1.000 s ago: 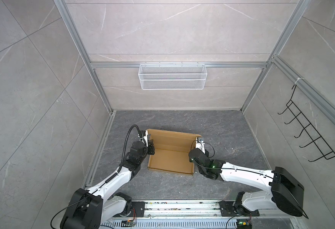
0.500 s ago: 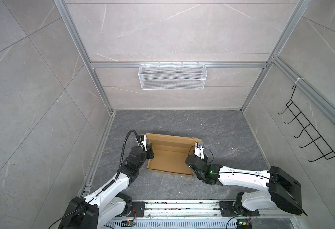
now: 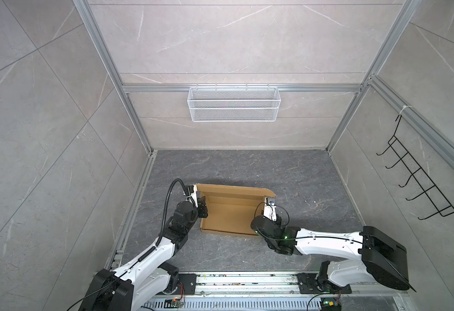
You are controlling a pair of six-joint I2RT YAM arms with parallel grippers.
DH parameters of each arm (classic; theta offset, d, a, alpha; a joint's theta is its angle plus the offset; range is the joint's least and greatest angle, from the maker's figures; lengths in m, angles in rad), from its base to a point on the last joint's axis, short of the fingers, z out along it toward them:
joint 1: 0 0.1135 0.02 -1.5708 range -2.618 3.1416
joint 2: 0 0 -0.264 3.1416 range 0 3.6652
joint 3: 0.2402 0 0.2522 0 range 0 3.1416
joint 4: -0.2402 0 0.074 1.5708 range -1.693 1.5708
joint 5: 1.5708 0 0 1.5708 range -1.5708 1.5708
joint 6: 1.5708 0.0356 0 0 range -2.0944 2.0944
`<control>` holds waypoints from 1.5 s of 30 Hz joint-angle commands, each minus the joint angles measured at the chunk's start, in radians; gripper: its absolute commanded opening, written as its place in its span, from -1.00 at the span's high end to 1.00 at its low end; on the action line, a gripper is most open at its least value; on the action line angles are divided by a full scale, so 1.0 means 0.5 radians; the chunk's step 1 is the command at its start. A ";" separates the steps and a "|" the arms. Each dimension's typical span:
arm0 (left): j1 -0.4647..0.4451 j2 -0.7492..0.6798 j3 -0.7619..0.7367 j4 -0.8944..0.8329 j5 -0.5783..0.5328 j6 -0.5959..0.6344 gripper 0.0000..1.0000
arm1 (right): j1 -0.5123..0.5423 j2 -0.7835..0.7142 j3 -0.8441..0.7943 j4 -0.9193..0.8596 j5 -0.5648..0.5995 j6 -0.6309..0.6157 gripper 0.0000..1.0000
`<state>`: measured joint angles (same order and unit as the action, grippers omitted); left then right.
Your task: Fold the paper box
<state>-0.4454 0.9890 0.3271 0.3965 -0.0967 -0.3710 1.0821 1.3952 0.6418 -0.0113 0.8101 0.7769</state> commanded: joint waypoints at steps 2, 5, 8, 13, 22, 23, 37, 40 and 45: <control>-0.017 -0.019 -0.054 -0.120 0.023 -0.082 0.83 | 0.026 -0.013 0.006 -0.050 -0.069 0.063 0.73; -0.019 -0.028 -0.068 -0.118 0.022 -0.086 0.83 | 0.035 0.022 0.020 -0.044 -0.070 0.103 0.73; -0.026 -0.050 -0.072 -0.126 0.020 -0.062 0.83 | 0.035 0.013 0.002 -0.061 -0.041 0.113 0.72; -0.039 -0.090 -0.047 -0.179 -0.063 0.023 0.84 | 0.024 -0.143 -0.046 -0.143 -0.024 -0.055 0.57; -0.064 0.014 -0.018 -0.135 -0.135 0.134 0.85 | -0.201 -0.464 -0.214 -0.132 -0.618 -0.500 0.07; -0.069 0.018 -0.012 -0.138 -0.143 0.144 0.85 | -0.219 -0.494 -0.216 -0.147 -0.671 -0.542 0.03; -0.157 0.056 0.072 -0.170 -0.274 0.266 0.86 | -0.452 -0.891 -0.049 -0.477 -1.103 -0.973 -0.23; -0.166 0.055 0.082 -0.173 -0.288 0.272 0.86 | -0.452 -0.852 0.014 -0.490 -1.075 -0.992 -0.18; -0.191 0.074 0.101 -0.170 -0.304 0.271 0.86 | -0.450 -0.693 0.085 -0.430 -0.980 -0.946 -0.03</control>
<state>-0.5327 1.0096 0.3523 0.3653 -0.2337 -0.2546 0.8589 1.0103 0.6525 -0.2241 0.2878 0.3096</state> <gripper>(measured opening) 0.075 0.529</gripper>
